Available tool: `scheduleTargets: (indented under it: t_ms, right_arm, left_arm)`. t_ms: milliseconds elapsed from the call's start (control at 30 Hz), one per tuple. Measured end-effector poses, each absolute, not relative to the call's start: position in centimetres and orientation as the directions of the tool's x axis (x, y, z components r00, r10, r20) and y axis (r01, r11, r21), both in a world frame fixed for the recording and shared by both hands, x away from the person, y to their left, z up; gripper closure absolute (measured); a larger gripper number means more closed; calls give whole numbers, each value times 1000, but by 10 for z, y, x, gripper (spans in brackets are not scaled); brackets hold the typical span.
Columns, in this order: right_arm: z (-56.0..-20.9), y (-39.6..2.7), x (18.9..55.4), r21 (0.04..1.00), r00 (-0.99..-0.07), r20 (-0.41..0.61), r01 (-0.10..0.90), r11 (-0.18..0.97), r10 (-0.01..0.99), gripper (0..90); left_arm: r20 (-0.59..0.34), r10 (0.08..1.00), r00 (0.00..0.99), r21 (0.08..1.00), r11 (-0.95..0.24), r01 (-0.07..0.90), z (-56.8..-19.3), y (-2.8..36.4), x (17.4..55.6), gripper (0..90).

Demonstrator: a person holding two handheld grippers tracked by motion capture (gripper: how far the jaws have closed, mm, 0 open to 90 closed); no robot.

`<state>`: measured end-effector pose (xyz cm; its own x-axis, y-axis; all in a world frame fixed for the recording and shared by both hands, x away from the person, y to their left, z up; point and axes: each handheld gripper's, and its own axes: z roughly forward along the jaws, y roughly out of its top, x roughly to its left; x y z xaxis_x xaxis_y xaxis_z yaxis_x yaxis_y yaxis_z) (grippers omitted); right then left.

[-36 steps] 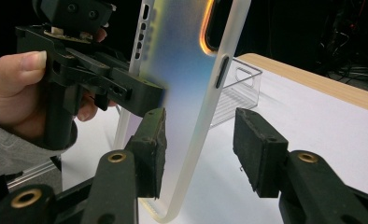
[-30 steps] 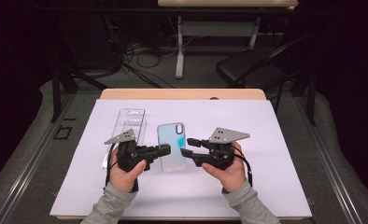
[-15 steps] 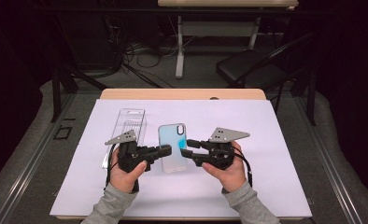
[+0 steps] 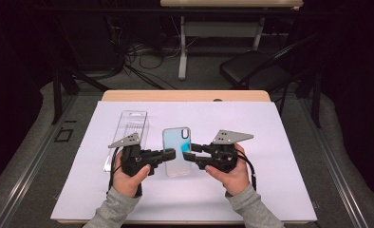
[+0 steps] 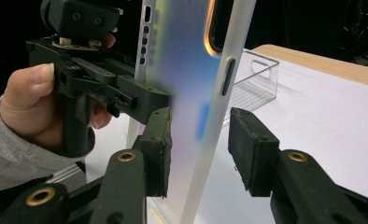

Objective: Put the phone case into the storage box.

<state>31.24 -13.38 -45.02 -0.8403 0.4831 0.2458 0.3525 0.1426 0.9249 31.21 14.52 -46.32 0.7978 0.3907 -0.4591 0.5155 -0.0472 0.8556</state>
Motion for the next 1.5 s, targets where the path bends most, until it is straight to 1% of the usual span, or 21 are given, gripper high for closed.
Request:
scheduleTargets:
  t_ms: [667,867,1100,1167,1500]
  right_arm:
    - [-453,-137,315,908,-829,315,404,106,461,671]
    - [-454,-138,316,905,-825,328,414,99,460,706]
    - [-456,-140,318,891,-817,375,447,72,439,750]
    - [-456,-140,318,891,-817,374,448,75,438,767]
    - [-457,-141,319,885,-815,391,461,70,428,789]
  left_arm:
    - [-459,381,803,855,-55,515,-464,143,311,816]
    - [-459,381,803,855,-56,515,-465,143,312,816]
    - [-459,377,805,855,-58,515,-465,142,311,816]
    - [-460,377,804,855,-58,516,-465,142,311,816]
    - [-462,374,804,854,-56,517,-465,142,311,817]
